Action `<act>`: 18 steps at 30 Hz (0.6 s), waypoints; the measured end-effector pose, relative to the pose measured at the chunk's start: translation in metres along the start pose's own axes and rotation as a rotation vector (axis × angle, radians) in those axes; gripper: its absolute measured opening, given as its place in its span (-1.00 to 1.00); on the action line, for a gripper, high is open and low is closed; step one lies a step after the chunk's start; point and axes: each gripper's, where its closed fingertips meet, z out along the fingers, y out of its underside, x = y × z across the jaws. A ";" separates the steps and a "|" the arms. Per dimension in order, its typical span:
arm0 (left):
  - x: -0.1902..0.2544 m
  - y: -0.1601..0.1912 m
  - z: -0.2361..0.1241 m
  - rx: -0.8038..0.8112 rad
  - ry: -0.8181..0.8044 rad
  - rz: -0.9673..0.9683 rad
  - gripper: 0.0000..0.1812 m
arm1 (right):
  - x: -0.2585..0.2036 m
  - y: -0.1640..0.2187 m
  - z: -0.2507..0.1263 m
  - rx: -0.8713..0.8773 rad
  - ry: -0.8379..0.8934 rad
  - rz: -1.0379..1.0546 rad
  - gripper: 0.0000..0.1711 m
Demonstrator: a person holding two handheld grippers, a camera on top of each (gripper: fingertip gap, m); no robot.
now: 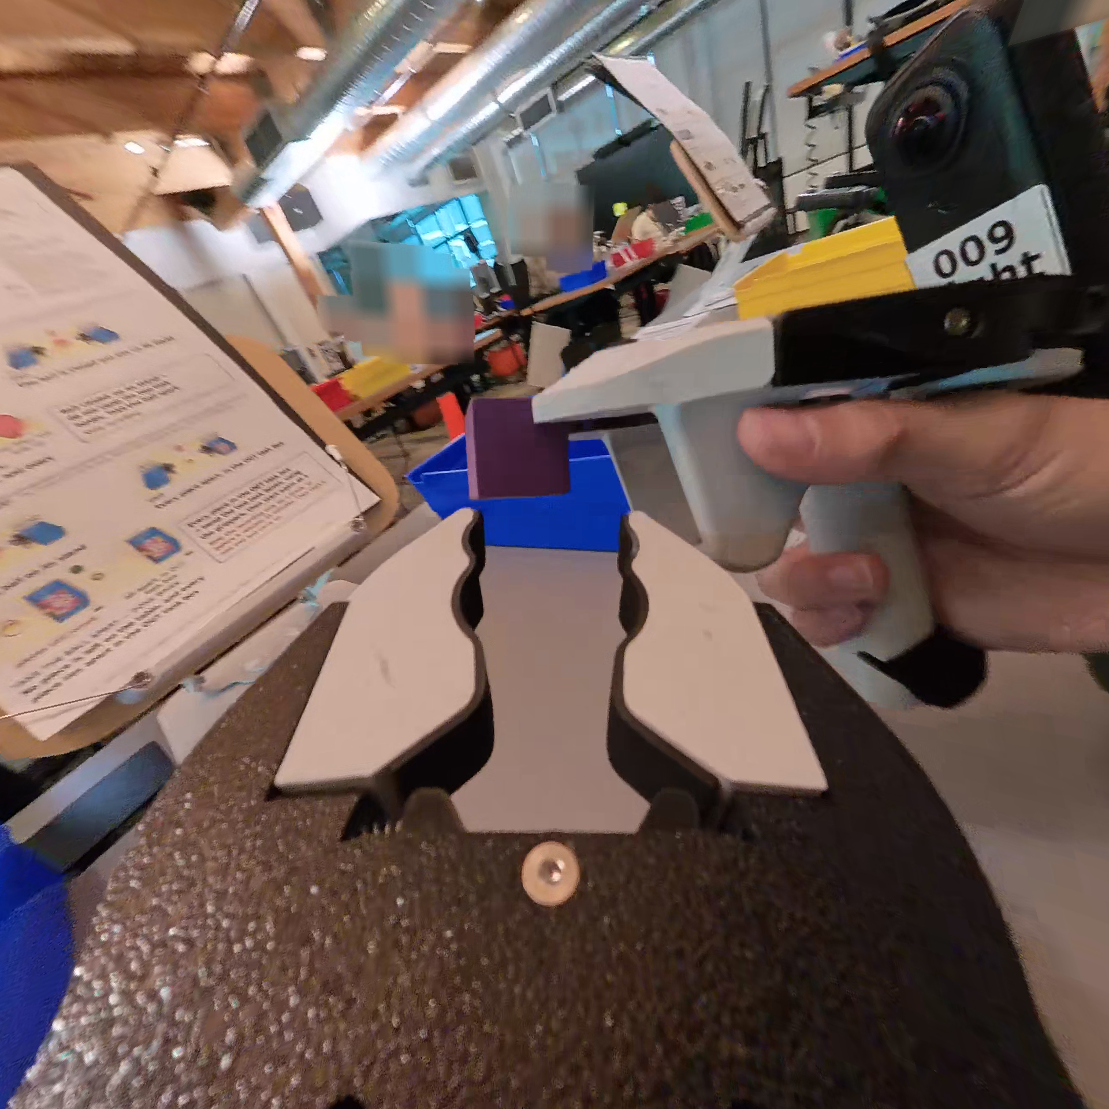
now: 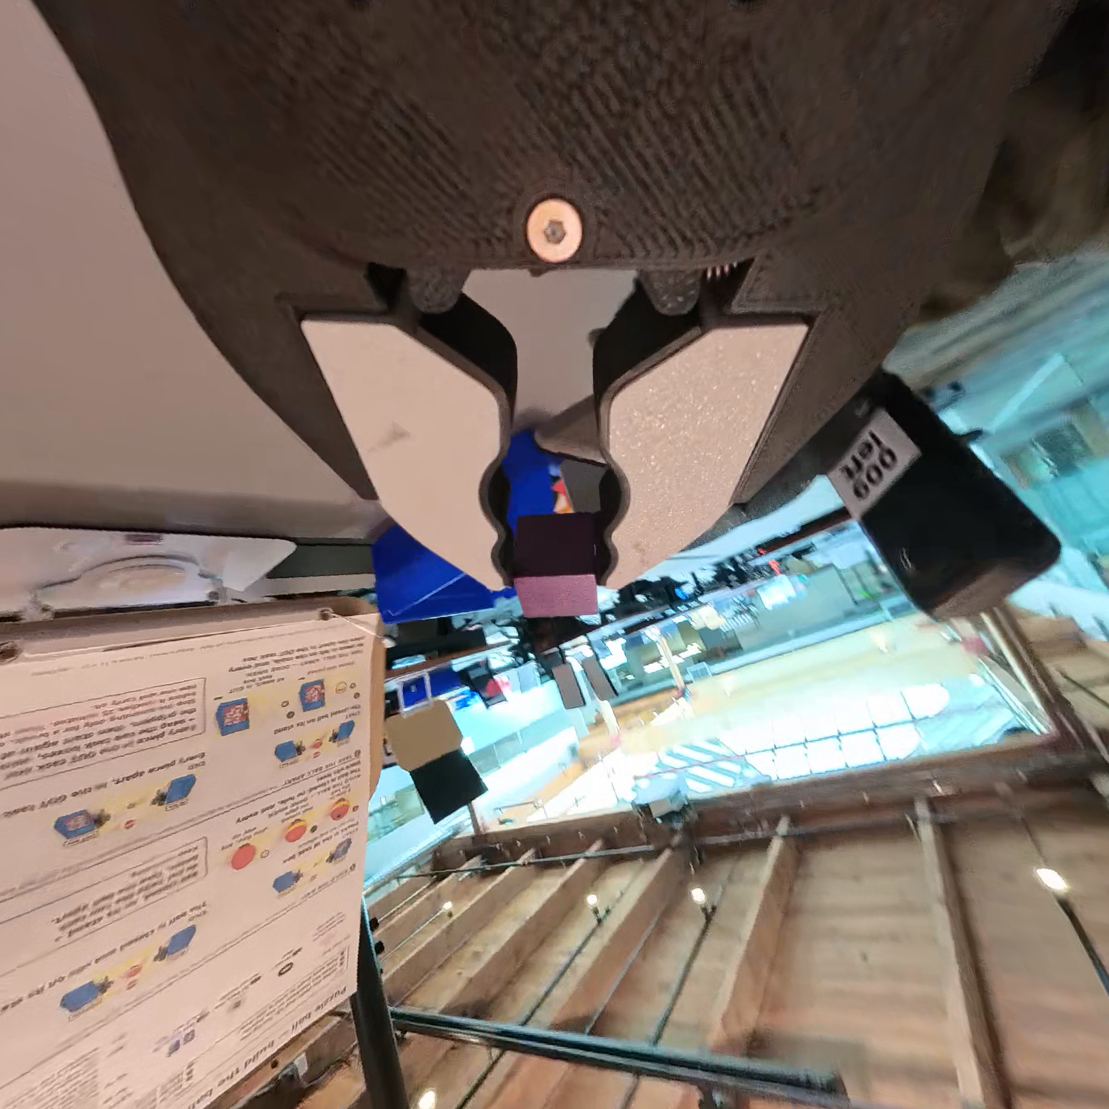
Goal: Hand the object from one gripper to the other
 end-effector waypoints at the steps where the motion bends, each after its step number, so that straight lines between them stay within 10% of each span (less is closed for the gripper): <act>1: -0.001 -0.002 0.000 0.011 -0.033 0.021 -0.54 | -0.001 0.000 0.000 0.007 -0.011 0.050 -0.70; 18: -0.014 -0.019 -0.013 0.137 -0.235 0.156 -0.72 | -0.006 -0.001 0.002 0.093 -0.129 0.449 -0.70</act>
